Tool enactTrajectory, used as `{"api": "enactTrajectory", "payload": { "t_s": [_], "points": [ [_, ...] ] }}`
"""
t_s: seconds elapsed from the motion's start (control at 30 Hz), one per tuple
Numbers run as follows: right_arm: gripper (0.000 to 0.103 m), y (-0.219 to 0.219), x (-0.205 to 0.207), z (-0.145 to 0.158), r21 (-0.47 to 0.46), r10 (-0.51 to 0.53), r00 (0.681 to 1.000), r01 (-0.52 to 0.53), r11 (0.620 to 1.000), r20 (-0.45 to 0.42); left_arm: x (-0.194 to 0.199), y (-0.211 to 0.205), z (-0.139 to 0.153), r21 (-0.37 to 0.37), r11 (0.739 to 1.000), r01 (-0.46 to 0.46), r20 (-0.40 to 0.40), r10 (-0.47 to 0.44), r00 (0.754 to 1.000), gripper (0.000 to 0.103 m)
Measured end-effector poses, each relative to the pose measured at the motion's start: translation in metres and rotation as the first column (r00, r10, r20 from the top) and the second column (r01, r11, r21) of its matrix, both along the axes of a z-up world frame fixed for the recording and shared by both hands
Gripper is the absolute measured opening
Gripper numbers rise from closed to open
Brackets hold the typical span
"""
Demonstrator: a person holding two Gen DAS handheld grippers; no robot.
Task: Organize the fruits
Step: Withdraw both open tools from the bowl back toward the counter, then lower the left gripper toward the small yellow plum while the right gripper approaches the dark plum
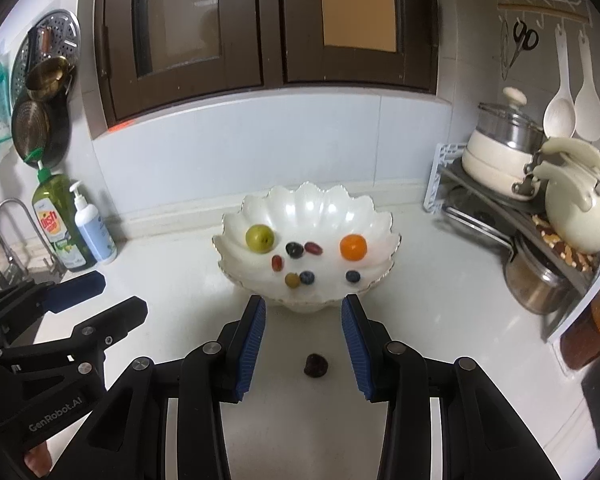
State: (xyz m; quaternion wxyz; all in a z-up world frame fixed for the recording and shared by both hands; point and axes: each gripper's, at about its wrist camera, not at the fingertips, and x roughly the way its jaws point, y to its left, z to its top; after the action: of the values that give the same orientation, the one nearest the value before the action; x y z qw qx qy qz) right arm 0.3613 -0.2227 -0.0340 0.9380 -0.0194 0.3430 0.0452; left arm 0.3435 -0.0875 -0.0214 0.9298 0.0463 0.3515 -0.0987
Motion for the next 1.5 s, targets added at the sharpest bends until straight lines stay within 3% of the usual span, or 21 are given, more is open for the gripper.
{"api": "enactTrajectory", "payload": {
  "t_s": [0.9, 1.5],
  "points": [
    [0.041, -0.008, 0.028, -0.089, 0.029, -0.011, 0.978, 0.018, 0.999, -0.209, 0.023, -0.002, -0.084, -0.026, 1.000, -0.017, -0.182, 0.012, 0.983, 0.052],
    [0.041, -0.018, 0.050, -0.127, 0.051, -0.007, 0.956, 0.023, 0.998, -0.292, 0.044, -0.010, -0.125, -0.016, 0.999, -0.030, -0.257, 0.025, 0.966, 0.052]
  ]
}}
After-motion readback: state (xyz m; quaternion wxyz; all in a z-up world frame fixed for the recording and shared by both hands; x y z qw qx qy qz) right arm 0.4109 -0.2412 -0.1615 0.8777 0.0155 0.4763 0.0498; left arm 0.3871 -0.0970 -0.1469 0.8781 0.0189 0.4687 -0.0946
